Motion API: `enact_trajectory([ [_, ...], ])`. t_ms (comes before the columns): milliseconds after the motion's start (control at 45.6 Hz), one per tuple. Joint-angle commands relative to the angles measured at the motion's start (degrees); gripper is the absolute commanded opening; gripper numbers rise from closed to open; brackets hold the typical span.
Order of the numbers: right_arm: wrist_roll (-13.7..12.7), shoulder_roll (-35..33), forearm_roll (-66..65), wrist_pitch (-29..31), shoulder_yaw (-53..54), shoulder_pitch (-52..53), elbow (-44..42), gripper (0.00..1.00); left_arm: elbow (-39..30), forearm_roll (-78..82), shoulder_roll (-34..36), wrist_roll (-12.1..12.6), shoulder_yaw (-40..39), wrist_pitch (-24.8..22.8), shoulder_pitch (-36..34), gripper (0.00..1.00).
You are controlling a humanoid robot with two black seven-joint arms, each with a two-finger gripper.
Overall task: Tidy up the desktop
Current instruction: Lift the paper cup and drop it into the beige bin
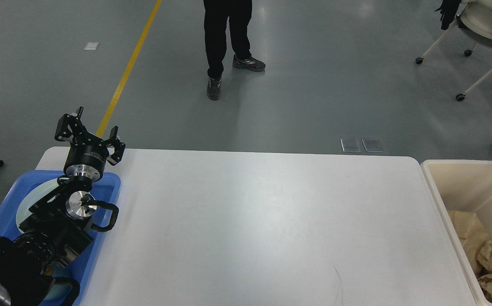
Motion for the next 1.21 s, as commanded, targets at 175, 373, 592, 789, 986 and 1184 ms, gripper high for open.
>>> enact_trajectory([
  [175,-0.09,3.11,0.18,-0.14,0.20,-6.02,-2.67,1.00,0.00,0.00,0.07,0.00,0.00,0.00,0.01,0.96],
  [373,-0.09,3.55,0.27,-0.23,0.81,-5.50,-2.84,1.00,0.00,0.00,-0.02,0.00,0.00,0.00,0.01,0.96],
  [592,0.53,3.11,0.45,-0.41,8.10,-0.58,-3.37,1.00,0.00,0.00,-0.02,0.00,0.00,0.00,0.01,0.96],
  [789,1.66,3.90,1.24,-0.14,31.65,4.78,-3.11,1.00,0.00,0.00,0.07,0.00,0.00,0.00,0.01,0.96],
  [986,16.50,11.19,1.33,-0.14,44.83,7.16,-2.58,1.00,0.00,0.00,0.07,0.00,0.00,0.00,0.01,0.96],
  [1184,30.76,15.94,1.33,0.03,57.32,5.05,0.57,1.00,0.00,0.00,-0.02,0.00,0.00,0.00,0.01,0.96],
])
